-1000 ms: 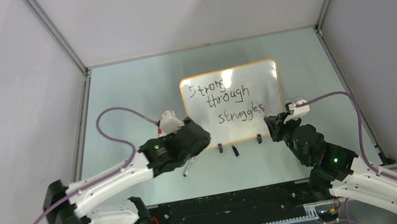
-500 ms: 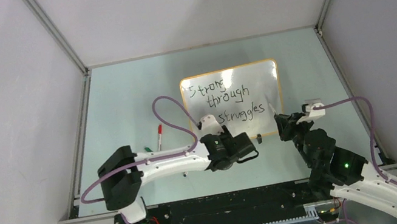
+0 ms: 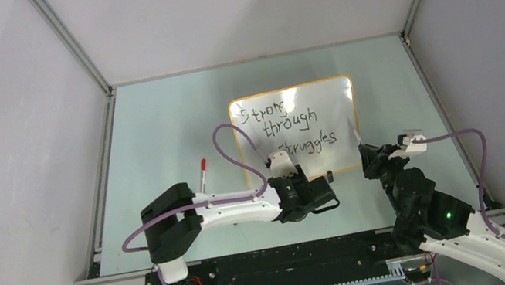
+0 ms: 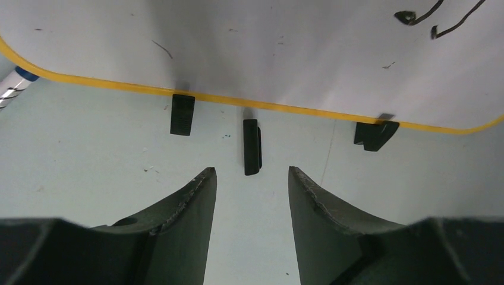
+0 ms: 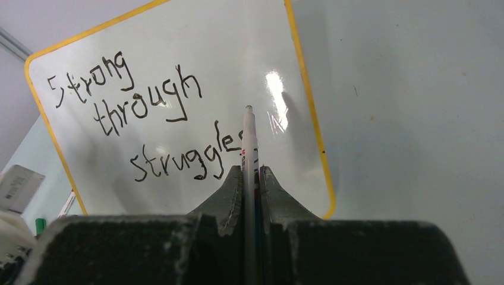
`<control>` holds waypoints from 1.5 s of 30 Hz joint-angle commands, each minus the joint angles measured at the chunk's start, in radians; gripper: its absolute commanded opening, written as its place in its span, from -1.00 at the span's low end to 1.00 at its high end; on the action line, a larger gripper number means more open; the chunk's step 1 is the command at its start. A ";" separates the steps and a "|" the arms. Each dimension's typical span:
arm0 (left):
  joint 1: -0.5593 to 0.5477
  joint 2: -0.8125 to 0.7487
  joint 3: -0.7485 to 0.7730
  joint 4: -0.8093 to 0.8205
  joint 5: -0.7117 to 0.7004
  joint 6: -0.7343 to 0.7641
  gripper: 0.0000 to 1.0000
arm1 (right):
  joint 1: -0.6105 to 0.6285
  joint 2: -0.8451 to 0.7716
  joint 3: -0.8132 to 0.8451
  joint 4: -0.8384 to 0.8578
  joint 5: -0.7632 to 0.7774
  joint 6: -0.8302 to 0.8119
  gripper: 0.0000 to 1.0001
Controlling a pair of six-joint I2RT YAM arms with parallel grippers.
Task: Write a sentence on the whiteboard
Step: Pick up the pen cap from the center of the board.
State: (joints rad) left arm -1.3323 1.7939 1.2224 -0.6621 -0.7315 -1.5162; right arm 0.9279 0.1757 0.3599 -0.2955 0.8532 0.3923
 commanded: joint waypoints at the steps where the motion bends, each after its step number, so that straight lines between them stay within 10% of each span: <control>1: -0.001 0.053 0.058 -0.001 -0.061 0.018 0.07 | 0.005 -0.017 0.001 -0.002 0.040 0.018 -1.00; 32: 0.056 0.200 -0.026 0.149 -0.019 -0.009 -0.42 | 0.003 -0.061 -0.010 -0.004 0.038 0.006 -1.00; 38: 0.053 0.123 -0.063 0.087 -0.046 -0.061 -0.95 | 0.003 -0.074 -0.009 -0.004 0.033 0.003 -1.00; 45: 0.009 0.011 0.070 -0.277 -0.153 -0.156 -1.00 | 0.004 -0.087 0.016 -0.028 -0.086 -0.003 -1.00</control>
State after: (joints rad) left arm -1.2987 1.9137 1.2091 -0.6857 -0.7837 -1.5848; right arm 0.9283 0.0967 0.3527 -0.3176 0.8349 0.3874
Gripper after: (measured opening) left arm 0.043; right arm 0.123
